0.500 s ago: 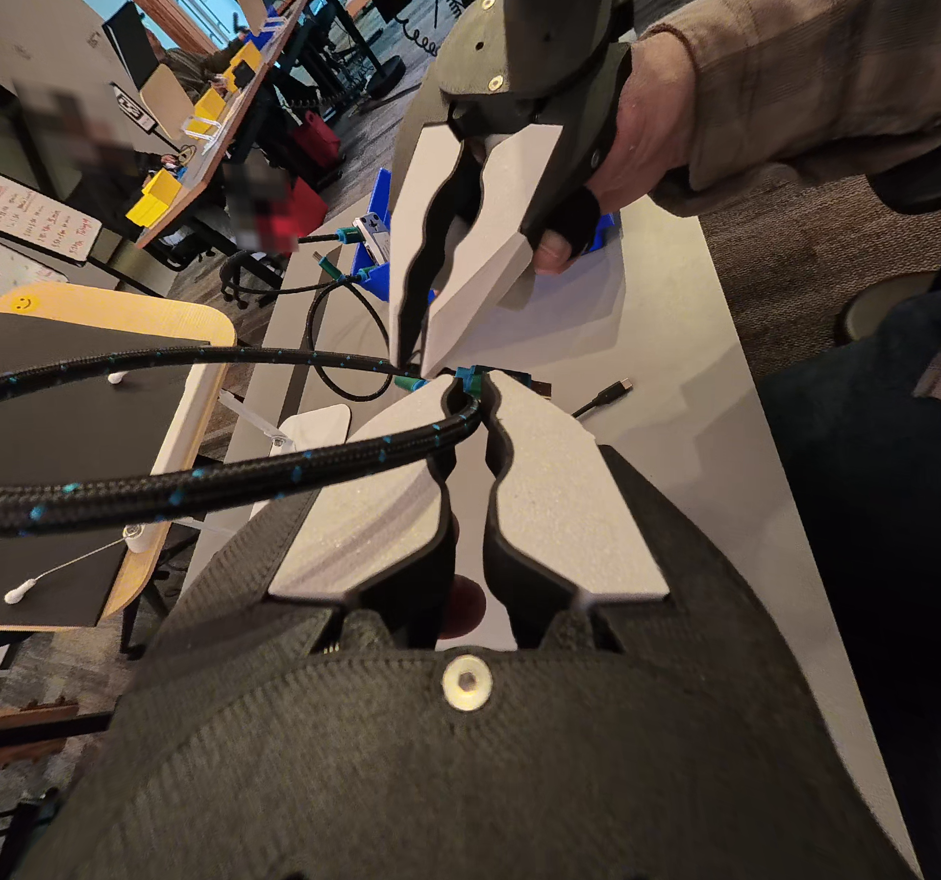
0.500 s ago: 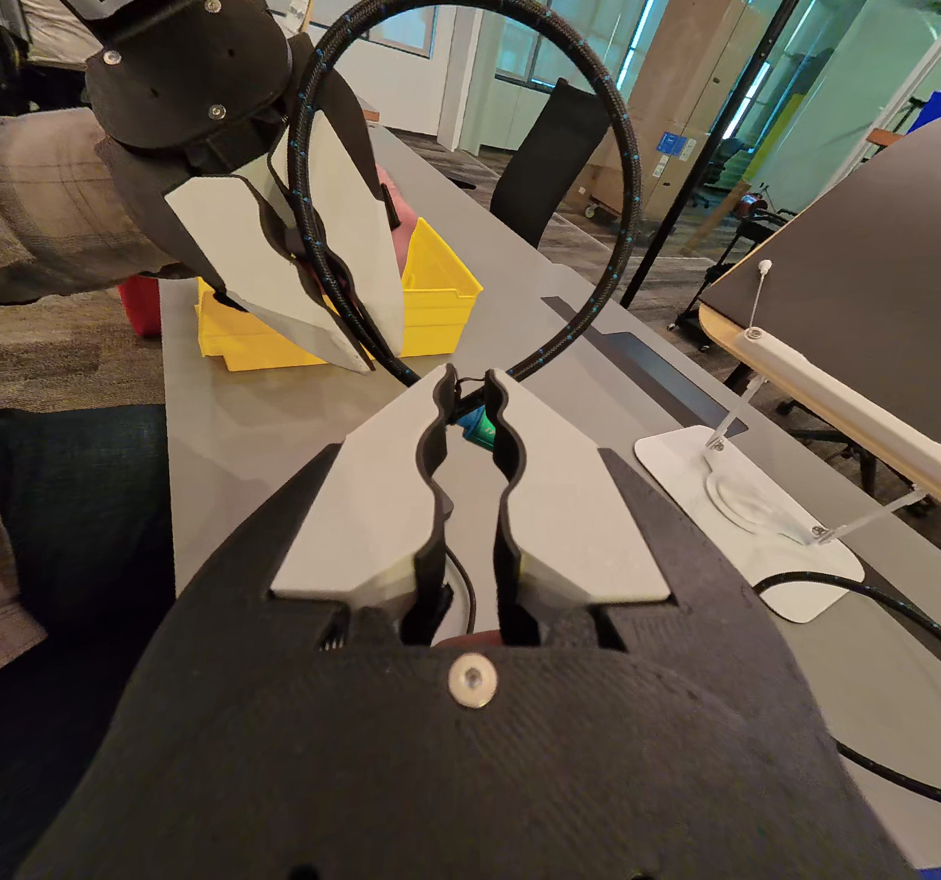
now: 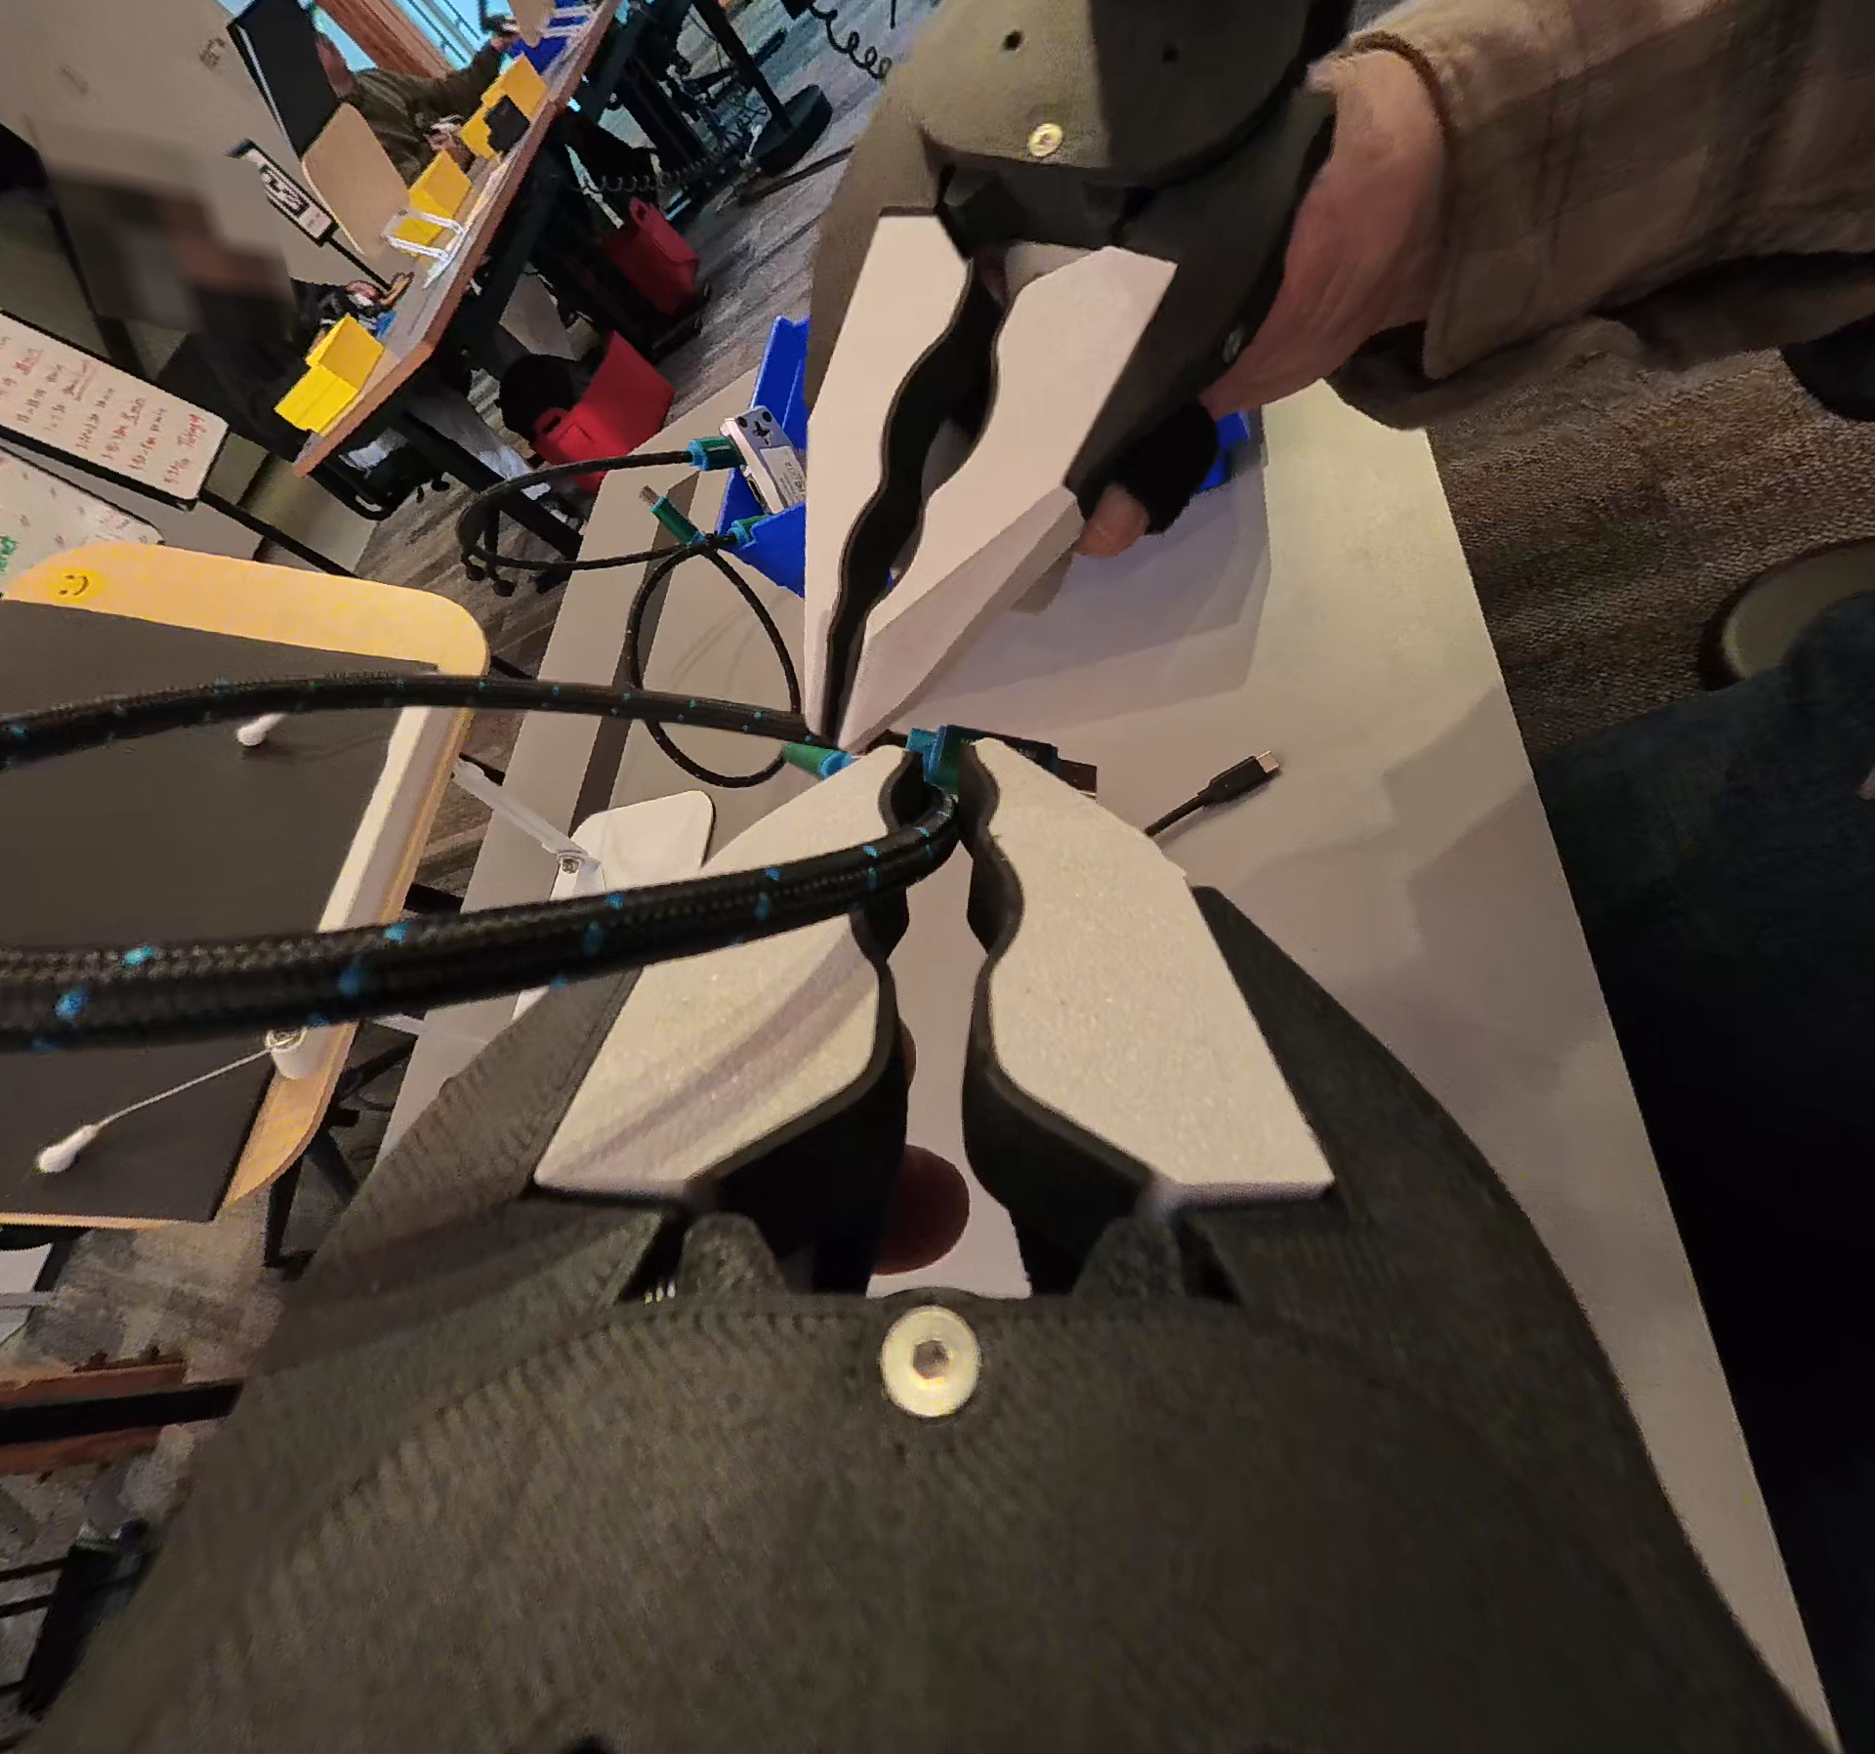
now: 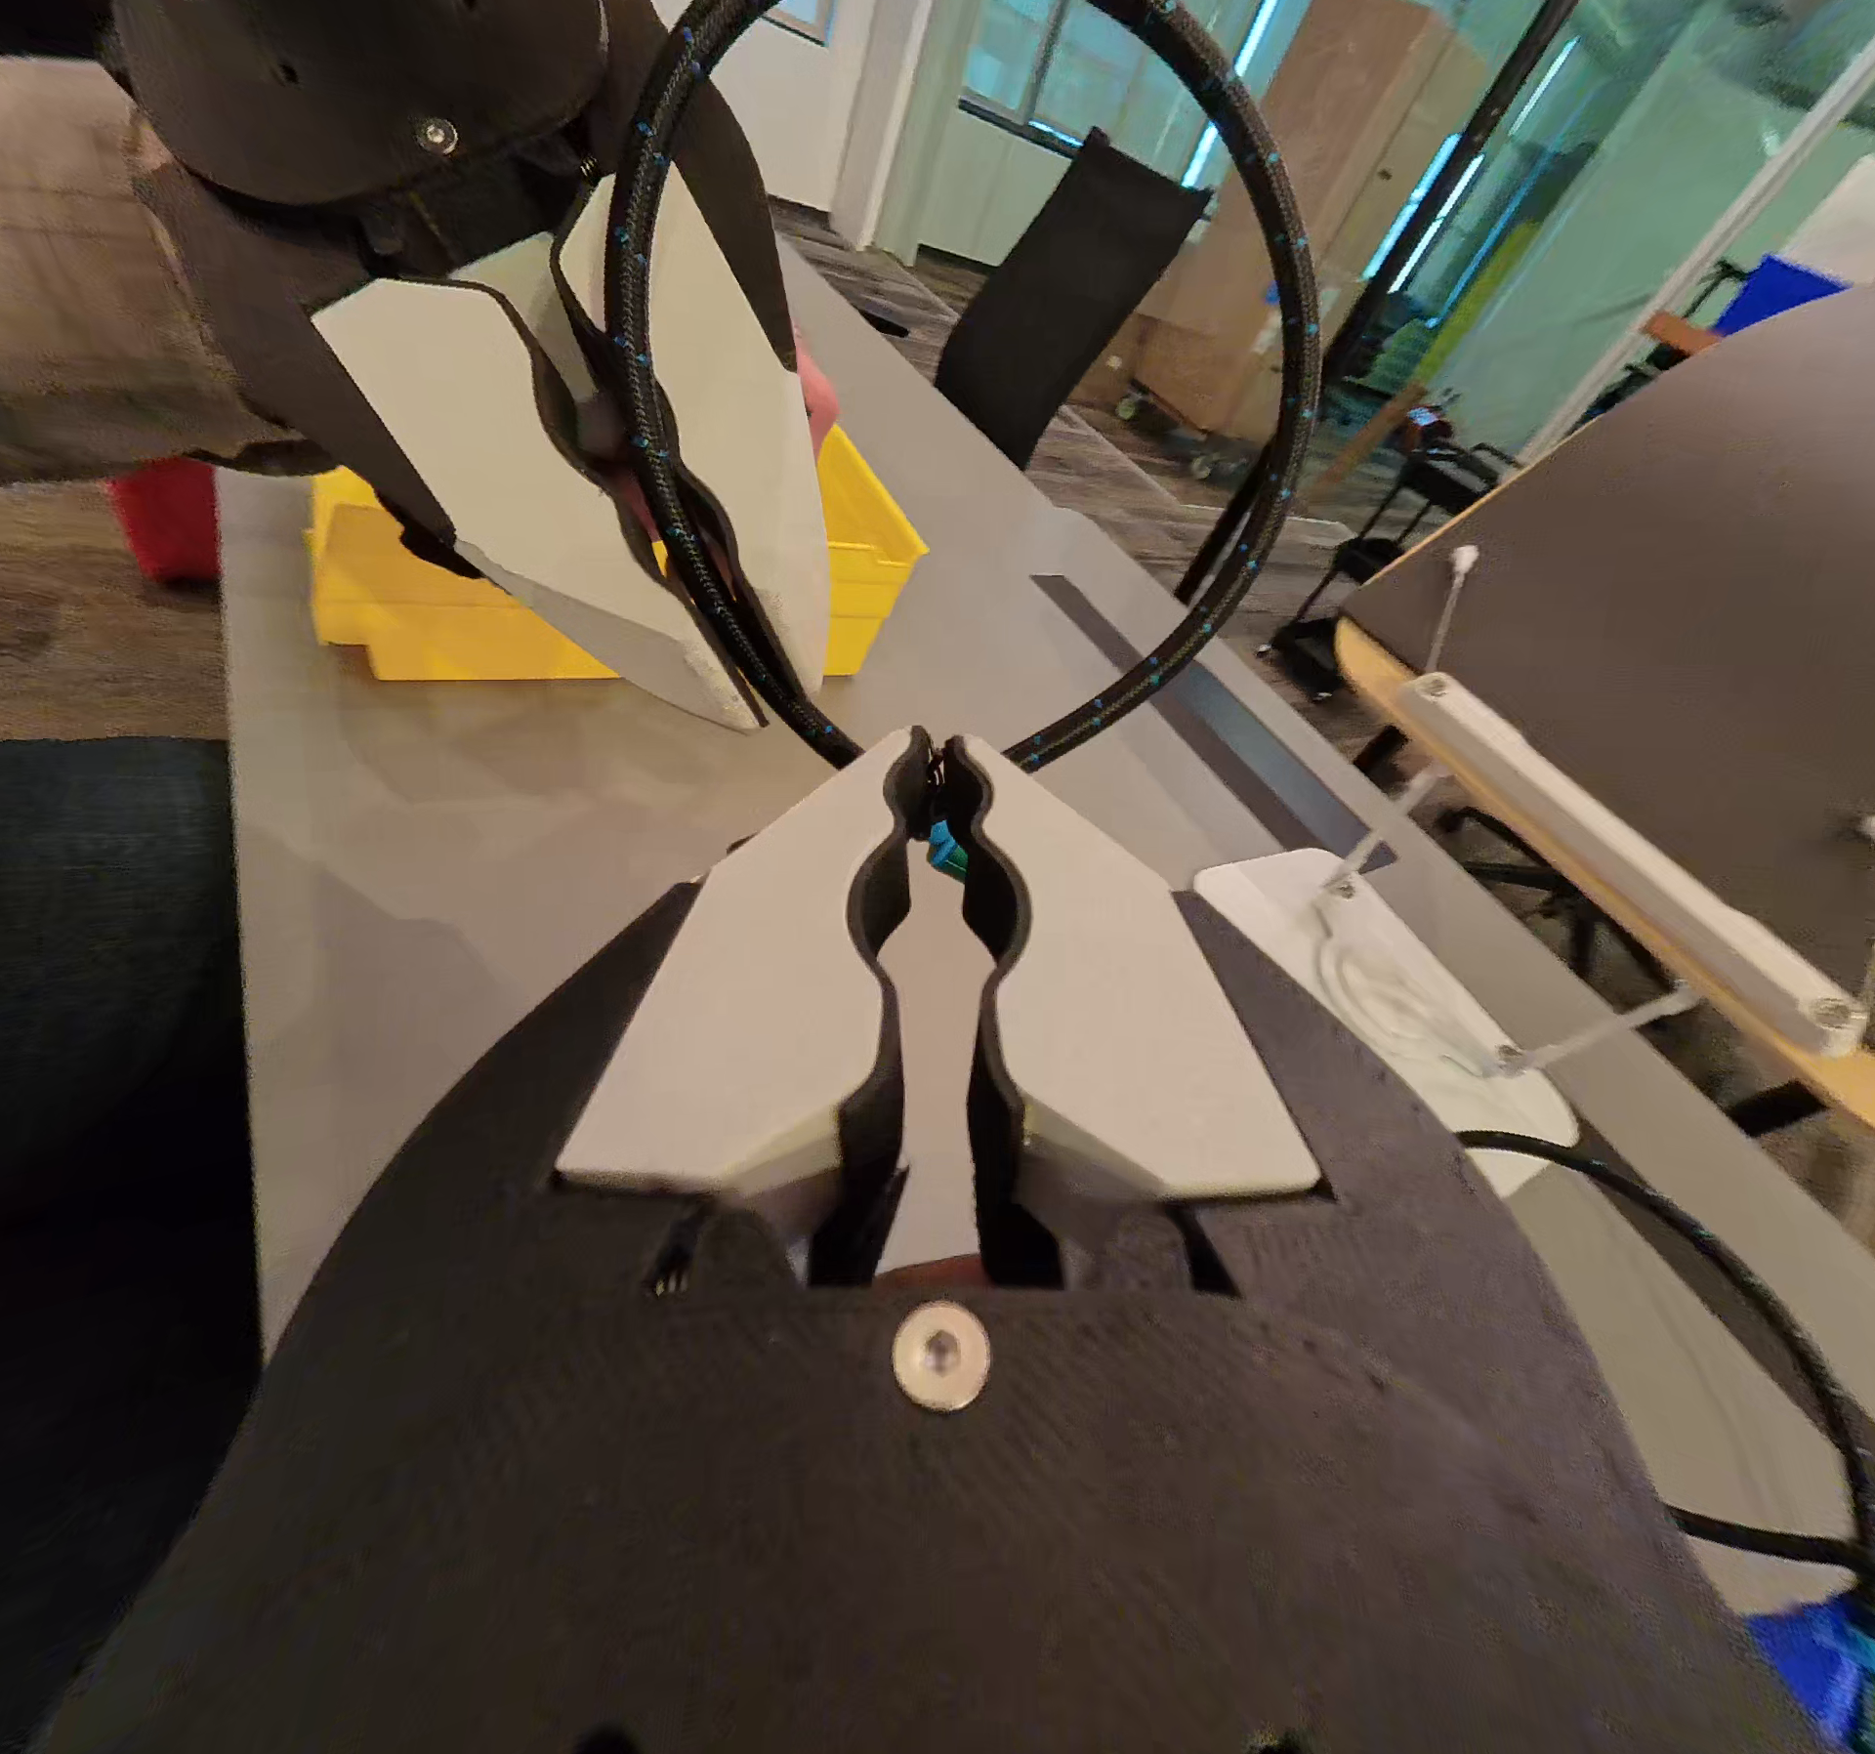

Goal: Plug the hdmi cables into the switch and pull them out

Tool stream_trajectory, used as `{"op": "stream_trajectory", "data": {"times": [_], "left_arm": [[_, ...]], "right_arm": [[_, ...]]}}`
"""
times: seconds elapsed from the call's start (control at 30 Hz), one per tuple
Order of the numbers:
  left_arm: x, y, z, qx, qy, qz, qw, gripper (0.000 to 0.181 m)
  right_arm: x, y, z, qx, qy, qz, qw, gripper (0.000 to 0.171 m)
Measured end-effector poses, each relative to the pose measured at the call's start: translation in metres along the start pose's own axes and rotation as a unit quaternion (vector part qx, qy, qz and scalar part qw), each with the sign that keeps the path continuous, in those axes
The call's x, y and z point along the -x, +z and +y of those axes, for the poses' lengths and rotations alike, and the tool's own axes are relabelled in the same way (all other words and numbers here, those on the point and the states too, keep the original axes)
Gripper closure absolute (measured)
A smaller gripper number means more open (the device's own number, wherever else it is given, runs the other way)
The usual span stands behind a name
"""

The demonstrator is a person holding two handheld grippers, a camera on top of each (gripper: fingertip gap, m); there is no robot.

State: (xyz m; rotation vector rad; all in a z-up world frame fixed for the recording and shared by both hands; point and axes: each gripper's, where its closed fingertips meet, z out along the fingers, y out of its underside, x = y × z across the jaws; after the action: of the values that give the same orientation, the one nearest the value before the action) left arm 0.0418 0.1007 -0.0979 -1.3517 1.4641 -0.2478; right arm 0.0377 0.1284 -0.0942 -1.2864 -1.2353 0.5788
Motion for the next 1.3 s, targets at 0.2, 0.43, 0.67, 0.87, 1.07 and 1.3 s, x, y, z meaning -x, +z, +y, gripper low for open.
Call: {"op": "stream_trajectory", "data": {"times": [0.2, 0.43, 0.67, 0.87, 1.07, 1.3], "left_arm": [[0.006, -0.002, -0.001, -0.008, -0.024, -0.006, 1.0, 0.175], [0.012, -0.005, -0.004, -0.014, -0.025, -0.023, 0.999, 0.175], [0.016, -0.001, -0.002, -0.016, -0.064, -0.028, 0.997, 0.175], [0.016, 0.004, -0.005, -0.052, -0.162, 0.004, 0.985, 0.175], [0.018, 0.003, -0.009, -0.089, -0.226, 0.027, 0.97, 0.175], [0.02, -0.006, -0.009, -0.088, -0.2, 0.029, 0.975, 0.175]], "right_arm": [[-0.006, -0.002, -0.007, -0.037, 0.081, -0.003, 0.996, 0.171], [-0.014, -0.003, -0.016, -0.102, 0.244, -0.033, 0.964, 0.171], [-0.022, 0.002, -0.01, -0.033, 0.039, 0.114, 0.992, 0.171], [-0.029, 0.0, -0.008, 0.069, -0.245, 0.233, 0.939, 0.171], [-0.036, -0.006, -0.016, 0.083, -0.317, 0.288, 0.9, 0.171], [-0.034, -0.009, -0.019, -0.005, -0.103, 0.175, 0.979, 0.144]]}}
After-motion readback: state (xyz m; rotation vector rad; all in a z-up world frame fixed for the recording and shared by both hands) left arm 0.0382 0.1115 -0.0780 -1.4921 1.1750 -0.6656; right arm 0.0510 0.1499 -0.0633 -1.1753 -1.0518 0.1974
